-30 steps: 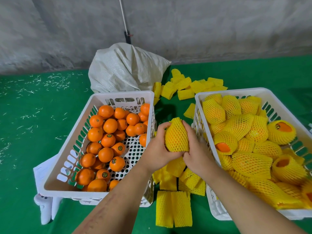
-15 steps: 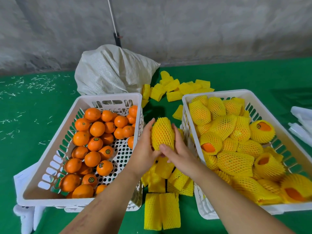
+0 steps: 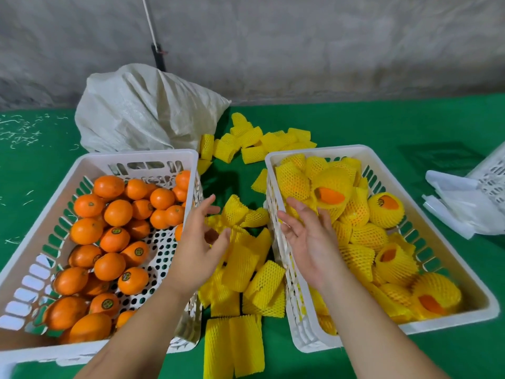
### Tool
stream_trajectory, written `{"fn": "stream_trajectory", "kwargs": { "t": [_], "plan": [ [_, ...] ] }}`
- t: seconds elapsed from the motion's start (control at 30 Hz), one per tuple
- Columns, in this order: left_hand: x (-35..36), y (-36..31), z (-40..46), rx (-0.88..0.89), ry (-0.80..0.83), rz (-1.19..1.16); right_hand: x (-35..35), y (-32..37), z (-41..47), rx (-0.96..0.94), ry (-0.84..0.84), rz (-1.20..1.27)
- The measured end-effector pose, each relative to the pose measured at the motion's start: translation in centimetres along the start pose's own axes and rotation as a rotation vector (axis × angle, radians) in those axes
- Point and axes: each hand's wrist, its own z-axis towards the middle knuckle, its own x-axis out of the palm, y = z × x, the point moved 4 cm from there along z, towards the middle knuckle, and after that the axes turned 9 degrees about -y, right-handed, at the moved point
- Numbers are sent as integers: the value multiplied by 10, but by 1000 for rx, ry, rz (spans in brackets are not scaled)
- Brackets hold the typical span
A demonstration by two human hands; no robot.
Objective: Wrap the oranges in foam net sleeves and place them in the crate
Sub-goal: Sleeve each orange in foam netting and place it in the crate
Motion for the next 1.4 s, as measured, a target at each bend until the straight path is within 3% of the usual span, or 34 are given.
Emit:
{"fn": "stream_trajectory", "kwargs": {
  "t": [0.1,0.23,0.3,0.33,0.37,0.43,0.5,0.57,0.67,0.8,0.87,0.97,1.03,1.1,1.17,1.23,1.3,1.4],
  "plan": [
    [-12,0,2,-103,-137,-70,4,-9,-4,-131,150,-523],
    [-28,6,7,-267,-258,-303,23,-27,-8,-575,473,-1252],
    [-40,21,8,-260,-282,-201,31,-47,-7,-703,645,-1685],
    [-47,30,7,-224,-279,-75,35,-58,-5,-674,730,-1851],
    [-52,41,6,-179,-237,72,37,-68,-1,-592,821,-1966],
    [-51,70,4,-201,-1,357,34,-86,10,-305,940,-2069],
    [-45,104,-9,-535,327,618,25,-99,23,-47,983,-2151],
    [-49,124,-24,-793,614,908,21,-109,32,-35,983,-2237],
    [-41,123,-32,-726,885,963,26,-112,39,-197,891,-2052],
    [-31,113,-37,-819,885,666,38,-106,41,-261,773,-1756],
    [-28,113,-37,-778,862,710,41,-103,40,-293,723,-1671],
    [-34,113,-27,-738,685,829,48,-94,35,-340,658,-1504],
    [-42,106,-17,-732,411,752,51,-84,31,-398,597,-1412],
    [-55,93,-7,-715,103,533,50,-71,28,-437,525,-1303],
    [-68,72,1,-627,-173,277,47,-61,26,-379,454,-1113],
    [-71,43,6,-457,-326,91,43,-54,26,-250,341,-892],
    [-60,14,8,-337,-285,-60,40,-54,24,-60,258,-711],
    [-21,-12,3,-423,-28,-392,41,-58,20,287,319,-383]
  ]
}}
